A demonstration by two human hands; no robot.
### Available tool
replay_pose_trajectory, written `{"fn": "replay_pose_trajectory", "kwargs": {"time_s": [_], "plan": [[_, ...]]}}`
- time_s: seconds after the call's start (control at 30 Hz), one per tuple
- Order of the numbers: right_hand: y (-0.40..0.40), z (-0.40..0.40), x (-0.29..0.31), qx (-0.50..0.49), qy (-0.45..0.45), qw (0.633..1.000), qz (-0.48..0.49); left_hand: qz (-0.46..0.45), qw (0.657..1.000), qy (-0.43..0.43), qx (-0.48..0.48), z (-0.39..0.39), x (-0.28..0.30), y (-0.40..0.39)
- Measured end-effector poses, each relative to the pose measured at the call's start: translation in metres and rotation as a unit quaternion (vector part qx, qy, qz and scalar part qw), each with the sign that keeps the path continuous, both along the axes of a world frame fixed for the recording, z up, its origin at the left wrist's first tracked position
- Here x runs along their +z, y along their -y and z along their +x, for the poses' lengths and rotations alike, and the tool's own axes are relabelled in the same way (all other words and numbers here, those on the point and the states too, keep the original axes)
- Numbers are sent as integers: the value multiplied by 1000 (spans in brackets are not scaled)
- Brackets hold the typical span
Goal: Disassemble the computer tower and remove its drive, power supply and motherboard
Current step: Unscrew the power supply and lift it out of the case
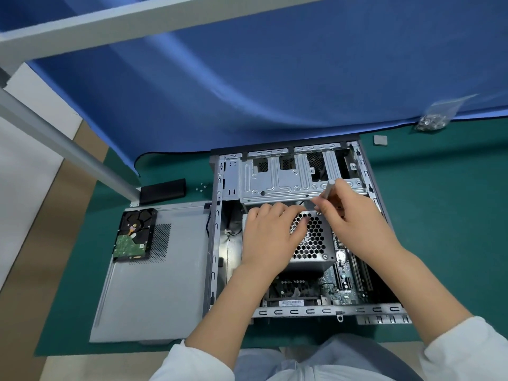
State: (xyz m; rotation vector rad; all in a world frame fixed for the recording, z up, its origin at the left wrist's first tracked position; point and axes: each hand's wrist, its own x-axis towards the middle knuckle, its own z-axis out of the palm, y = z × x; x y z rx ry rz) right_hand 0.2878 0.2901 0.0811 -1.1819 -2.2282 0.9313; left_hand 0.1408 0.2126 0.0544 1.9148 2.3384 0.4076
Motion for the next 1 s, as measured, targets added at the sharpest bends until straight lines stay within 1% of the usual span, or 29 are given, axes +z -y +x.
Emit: {"fn": "replay_pose_trajectory", "kwargs": {"time_s": [0.47,0.73,0.9,1.0], "plan": [[3,0,2,-35,12,999,12,-2,1000,-3,-3,0,-1,0],[0,-2,6,3,61,996,61,3,1000,-12,0,0,-3,0],[-6,-2,10,26,72,996,45,7,1000,-8,-1,0,-3,0],[-9,-3,16,66,66,995,24,9,1000,-8,2,0,-2,0]]}}
